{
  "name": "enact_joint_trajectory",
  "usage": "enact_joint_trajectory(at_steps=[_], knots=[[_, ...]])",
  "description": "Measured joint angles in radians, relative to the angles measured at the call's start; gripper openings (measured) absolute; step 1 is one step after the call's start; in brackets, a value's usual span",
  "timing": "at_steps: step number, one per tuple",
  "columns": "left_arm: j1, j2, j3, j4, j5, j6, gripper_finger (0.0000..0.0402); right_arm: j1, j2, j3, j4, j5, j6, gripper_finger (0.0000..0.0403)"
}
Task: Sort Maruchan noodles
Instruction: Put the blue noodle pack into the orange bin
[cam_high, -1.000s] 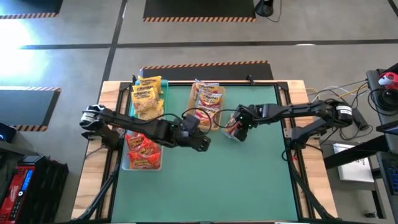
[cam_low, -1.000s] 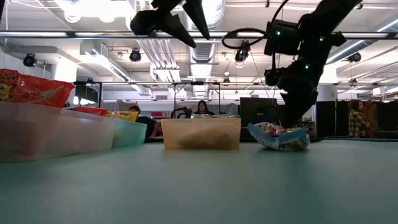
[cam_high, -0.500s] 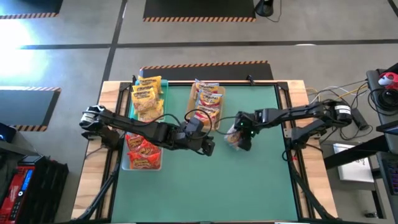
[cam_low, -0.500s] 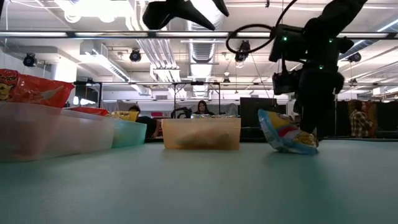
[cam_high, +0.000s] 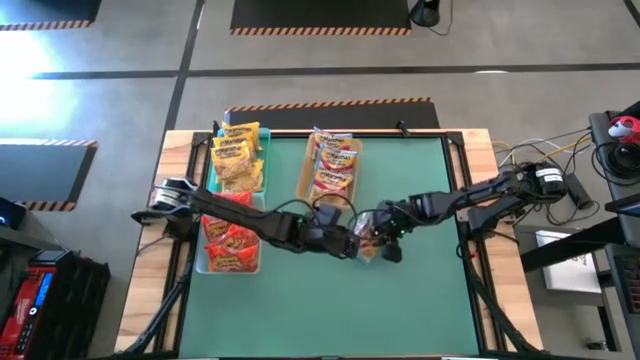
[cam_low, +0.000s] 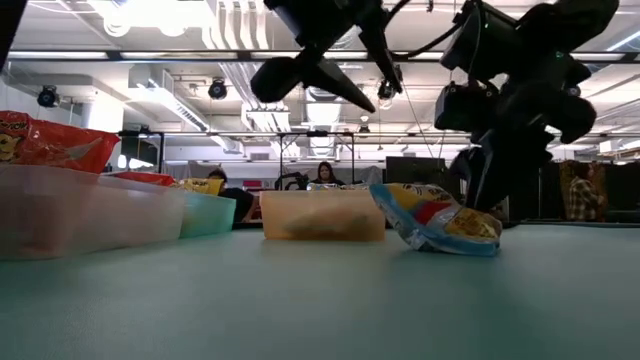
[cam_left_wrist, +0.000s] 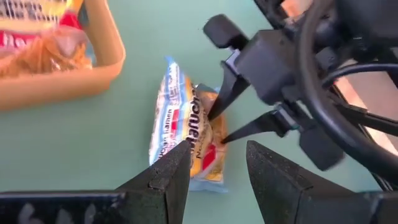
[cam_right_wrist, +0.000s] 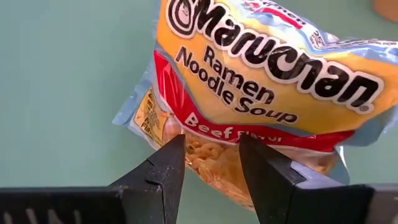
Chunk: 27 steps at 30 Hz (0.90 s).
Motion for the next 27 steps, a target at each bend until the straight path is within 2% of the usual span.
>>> enact_joint_trajectory(at_steps=[10, 14, 17, 22, 27], knots=[[-0.008, 0.056, 0.0, 0.003, -0.033, -0.015, 0.0139, 0.044, -0.062, -0.013, -0.039, 0.018, 0.116, 0.0143], [-0.007, 0.086, 0.0, 0.003, -0.031, 0.001, 0.0139, 0.073, -0.101, -0.047, -0.011, 0.115, 0.176, 0.0143], [-0.007, 0.098, -0.001, 0.004, -0.031, 0.008, 0.0139, 0.089, -0.11, -0.088, 0.053, 0.165, 0.236, 0.0143], [0.003, 0.099, 0.0, 0.003, -0.032, 0.046, 0.0139, 0.11, -0.092, -0.162, 0.25, 0.189, 0.31, 0.0143], [0.008, 0.099, -0.001, 0.003, -0.019, 0.104, 0.0139, 0.123, -0.082, -0.194, 0.285, 0.273, 0.337, 0.0143]])
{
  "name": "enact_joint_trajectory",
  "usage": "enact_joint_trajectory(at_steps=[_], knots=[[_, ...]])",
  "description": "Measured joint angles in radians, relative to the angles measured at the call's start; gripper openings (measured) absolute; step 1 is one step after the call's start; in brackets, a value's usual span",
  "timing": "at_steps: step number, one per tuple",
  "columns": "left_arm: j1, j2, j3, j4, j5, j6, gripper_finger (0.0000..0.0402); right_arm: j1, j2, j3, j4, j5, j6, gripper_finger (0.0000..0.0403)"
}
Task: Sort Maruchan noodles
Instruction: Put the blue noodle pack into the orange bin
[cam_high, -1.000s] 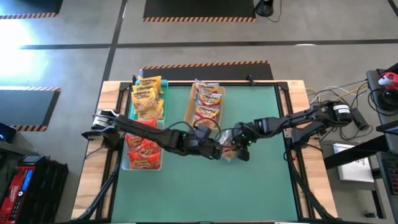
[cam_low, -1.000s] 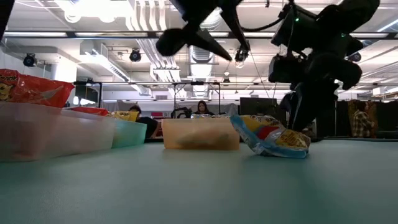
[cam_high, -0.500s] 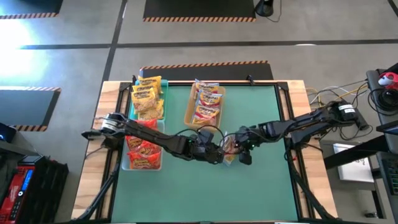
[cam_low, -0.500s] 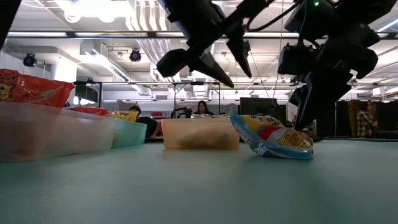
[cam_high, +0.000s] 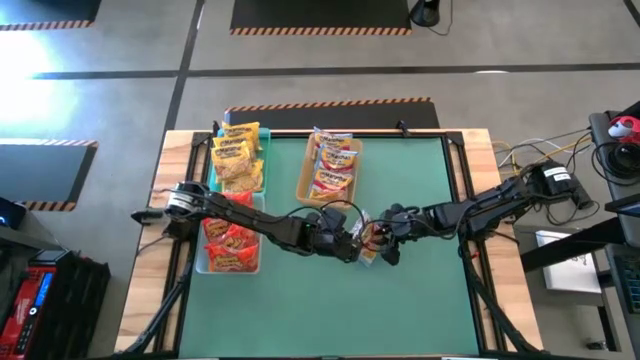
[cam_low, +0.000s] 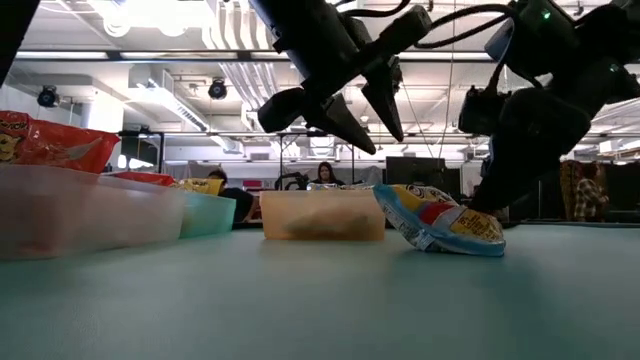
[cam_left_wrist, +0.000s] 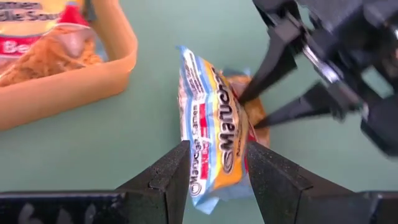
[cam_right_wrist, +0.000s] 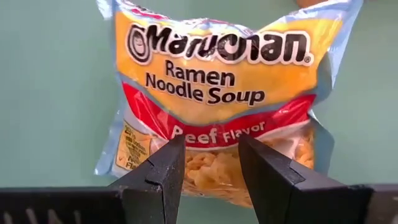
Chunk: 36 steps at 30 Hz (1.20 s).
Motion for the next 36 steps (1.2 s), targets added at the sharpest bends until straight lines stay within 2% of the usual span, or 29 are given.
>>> enact_joint_trajectory(at_steps=[6, 10, 15, 20, 27, 33, 36], knots=[[0.007, 0.0, -0.005, -0.001, 0.09, 0.154, 0.0139, 0.0, 0.0, -0.023, 0.004, 0.006, -0.038, 0.0143], [0.027, 0.0, -0.006, 0.006, 0.136, 0.205, 0.0139, 0.0, 0.0, -0.035, 0.006, 0.039, -0.033, 0.0143], [0.056, 0.0, -0.035, 0.103, 0.19, 0.259, 0.0139, 0.0, 0.0, -0.062, 0.019, 0.087, -0.04, 0.0143], [0.075, 0.002, -0.109, 0.259, 0.24, 0.255, 0.0139, 0.002, 0.0, -0.111, 0.089, 0.093, 0.005, 0.0143], [0.102, 0.003, -0.167, 0.489, 0.243, 0.182, 0.0139, 0.005, 0.0, -0.134, 0.147, 0.095, 0.047, 0.0144], [0.136, 0.003, -0.159, 0.455, 0.257, 0.182, 0.0153, 0.004, 0.001, -0.134, 0.153, 0.093, 0.047, 0.0143], [0.16, 0.003, -0.159, 0.422, 0.314, 0.179, 0.0169, 0.004, 0.001, -0.134, 0.153, 0.09, 0.048, 0.0143]])
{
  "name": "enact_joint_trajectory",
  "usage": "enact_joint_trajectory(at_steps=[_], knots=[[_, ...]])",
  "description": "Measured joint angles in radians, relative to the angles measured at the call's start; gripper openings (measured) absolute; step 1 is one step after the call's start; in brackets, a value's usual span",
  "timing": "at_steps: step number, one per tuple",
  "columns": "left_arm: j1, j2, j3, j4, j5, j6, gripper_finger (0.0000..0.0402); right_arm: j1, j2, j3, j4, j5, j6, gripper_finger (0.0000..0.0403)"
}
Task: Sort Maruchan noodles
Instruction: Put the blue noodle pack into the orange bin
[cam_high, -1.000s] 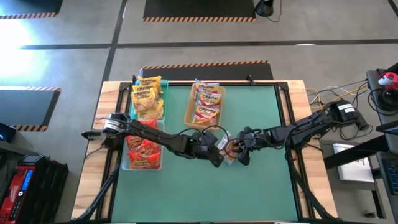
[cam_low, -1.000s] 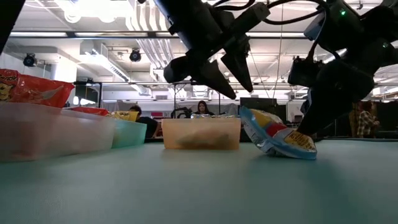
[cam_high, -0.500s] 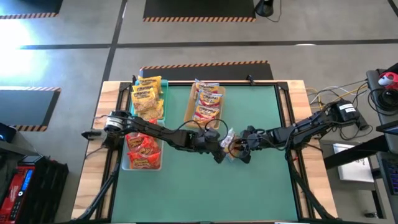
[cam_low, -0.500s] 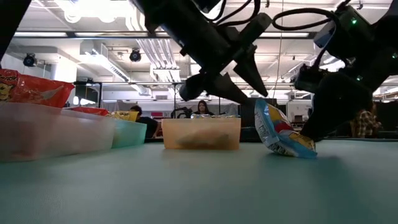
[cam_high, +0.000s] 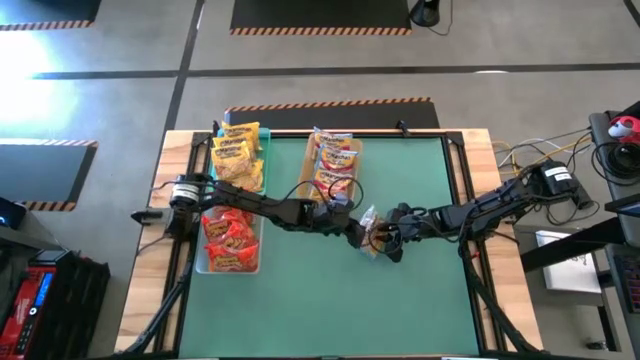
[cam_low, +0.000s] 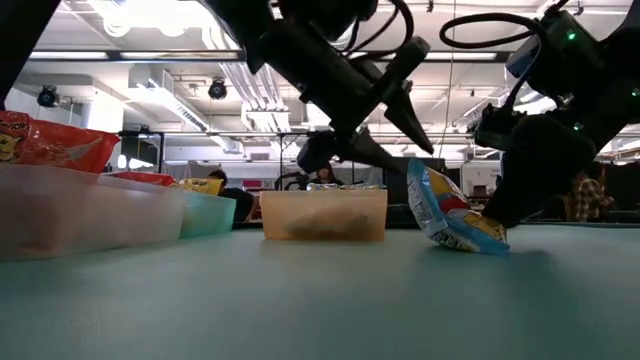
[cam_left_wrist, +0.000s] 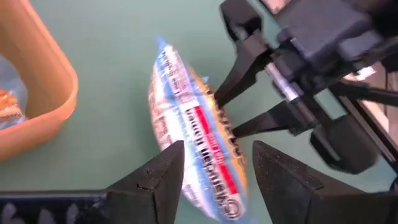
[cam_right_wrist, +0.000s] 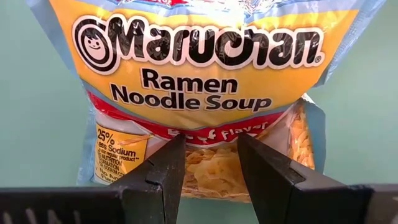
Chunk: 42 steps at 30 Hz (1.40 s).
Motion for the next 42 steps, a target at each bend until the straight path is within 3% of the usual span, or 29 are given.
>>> enact_joint_trajectory(at_steps=[7, 14, 18, 30, 42], knots=[[0.034, 0.005, -0.001, -0.009, 0.122, 0.003, 0.0216, 0.0, 0.0, 0.0, 0.001, -0.001, -0.012, 0.0143], [0.043, 0.005, -0.005, -0.02, 0.119, 0.022, 0.0254, 0.0, 0.0, 0.0, 0.001, -0.001, -0.029, 0.0143], [0.045, 0.005, -0.005, -0.017, 0.059, 0.023, 0.0267, 0.0, 0.0, 0.0, 0.002, 0.004, -0.03, 0.0143], [0.046, 0.005, -0.008, 0.041, 0.001, -0.009, 0.0277, 0.0, 0.002, -0.002, 0.025, 0.015, -0.047, 0.0143], [0.024, 0.005, -0.073, 0.038, 0.041, -0.119, 0.0277, 0.0, 0.002, -0.001, 0.102, 0.016, -0.162, 0.0143]])
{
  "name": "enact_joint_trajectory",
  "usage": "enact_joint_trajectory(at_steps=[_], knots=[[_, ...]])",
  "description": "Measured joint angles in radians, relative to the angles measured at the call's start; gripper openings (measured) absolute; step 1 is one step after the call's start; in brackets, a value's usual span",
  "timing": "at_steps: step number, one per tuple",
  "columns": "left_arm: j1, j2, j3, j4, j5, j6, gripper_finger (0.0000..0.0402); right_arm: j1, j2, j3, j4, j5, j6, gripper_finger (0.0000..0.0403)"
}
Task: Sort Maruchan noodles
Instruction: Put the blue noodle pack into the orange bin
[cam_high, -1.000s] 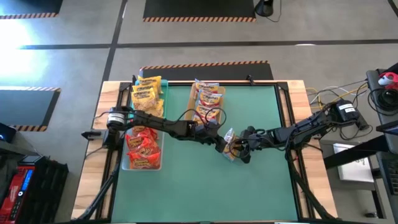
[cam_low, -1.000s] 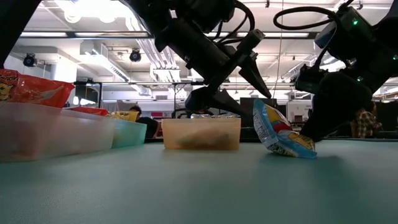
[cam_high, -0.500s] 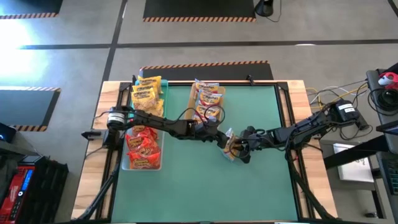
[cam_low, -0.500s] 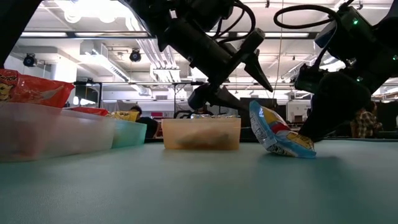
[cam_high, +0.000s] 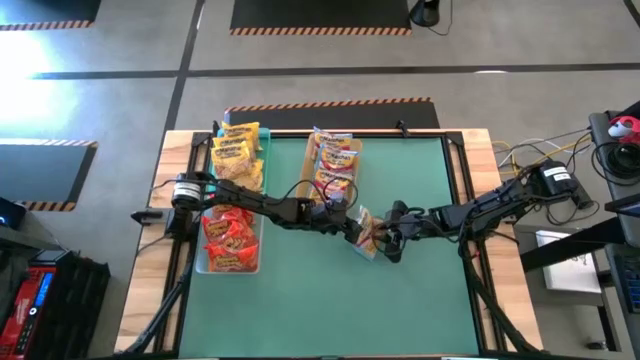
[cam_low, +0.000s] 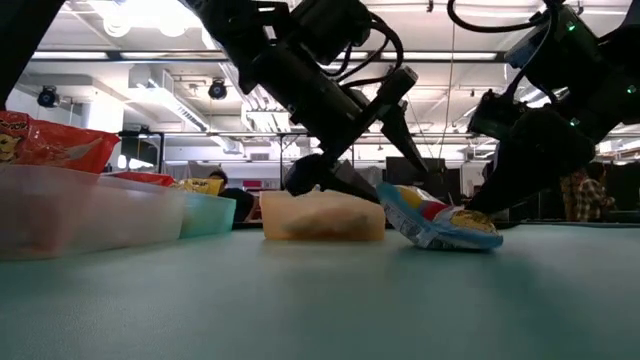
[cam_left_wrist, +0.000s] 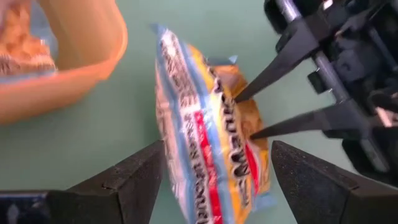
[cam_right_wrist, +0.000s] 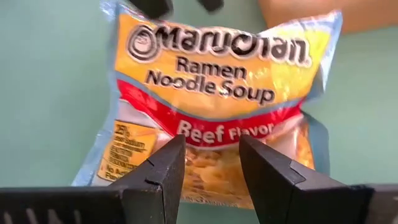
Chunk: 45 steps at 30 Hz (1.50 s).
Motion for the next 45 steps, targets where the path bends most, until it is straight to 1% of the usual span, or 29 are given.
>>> enact_joint_trajectory(at_steps=[8, 13, 22, 29, 34, 40, 45], knots=[[0.0, 0.0, -0.005, -0.009, 0.0, -0.008, 0.0277, 0.0, 0.003, 0.001, 0.01, 0.0, -0.03, 0.0143], [0.0, 0.0, -0.005, -0.04, -0.026, -0.005, 0.0277, 0.0, 0.062, 0.003, 0.032, -0.003, -0.002, 0.0143], [-0.001, 0.0, -0.005, -0.045, -0.038, 0.001, 0.0277, 0.0, 0.238, 0.005, 0.294, -0.029, 0.01, 0.0143], [-0.002, 0.0, -0.015, -0.06, -0.038, 0.003, 0.0277, 0.0, 0.331, 0.005, 0.434, -0.033, 0.019, 0.0143], [-0.002, 0.0, -0.044, -0.047, -0.027, -0.02, 0.0277, 0.0, 0.335, 0.005, 0.441, -0.035, 0.045, 0.0143], [-0.003, 0.0, -0.071, 0.043, 0.024, -0.035, 0.0277, 0.0, 0.339, 0.023, 0.434, -0.036, 0.011, 0.0143], [-0.003, 0.0, -0.071, 0.038, 0.028, -0.021, 0.0271, 0.0, 0.338, 0.035, 0.413, -0.036, 0.009, 0.0143]])
